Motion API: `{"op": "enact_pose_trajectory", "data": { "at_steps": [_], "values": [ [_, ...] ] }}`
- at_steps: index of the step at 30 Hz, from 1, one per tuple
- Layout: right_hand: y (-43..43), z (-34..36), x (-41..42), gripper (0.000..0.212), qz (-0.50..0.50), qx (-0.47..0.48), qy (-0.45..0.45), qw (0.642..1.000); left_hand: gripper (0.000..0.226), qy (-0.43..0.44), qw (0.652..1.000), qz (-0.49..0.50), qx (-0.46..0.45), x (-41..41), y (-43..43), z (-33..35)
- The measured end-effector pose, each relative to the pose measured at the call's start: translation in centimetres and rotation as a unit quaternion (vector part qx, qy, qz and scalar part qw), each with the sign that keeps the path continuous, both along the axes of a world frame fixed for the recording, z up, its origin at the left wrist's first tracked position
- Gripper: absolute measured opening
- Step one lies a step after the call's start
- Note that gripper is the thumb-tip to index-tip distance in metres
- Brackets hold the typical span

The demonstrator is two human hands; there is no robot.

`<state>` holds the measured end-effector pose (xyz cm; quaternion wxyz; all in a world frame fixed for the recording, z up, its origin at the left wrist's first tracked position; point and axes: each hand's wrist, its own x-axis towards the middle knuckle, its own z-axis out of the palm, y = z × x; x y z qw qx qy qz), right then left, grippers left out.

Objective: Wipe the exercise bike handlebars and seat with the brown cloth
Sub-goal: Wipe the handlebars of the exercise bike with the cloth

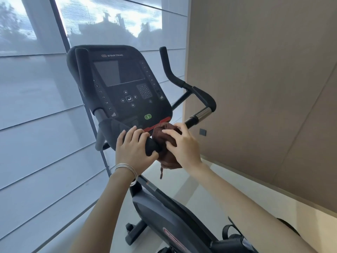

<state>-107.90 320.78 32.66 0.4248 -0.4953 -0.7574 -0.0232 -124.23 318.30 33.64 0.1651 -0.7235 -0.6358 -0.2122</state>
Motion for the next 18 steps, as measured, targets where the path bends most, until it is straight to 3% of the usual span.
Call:
{"op": "enact_pose_trajectory", "data": {
  "at_steps": [10, 18],
  "values": [
    [5.9, 1.3, 4.8, 0.028, -0.046, -0.054, -0.020, 0.997, 0.064, 0.030, 0.999, 0.014, -0.009, 0.1, 0.5, 0.1],
    [11.1, 0.9, 9.1, 0.026, -0.076, -0.028, -0.058, 0.995, 0.063, 0.089, 0.991, 0.004, -0.099, 6.3, 5.1, 0.3]
  ]
}}
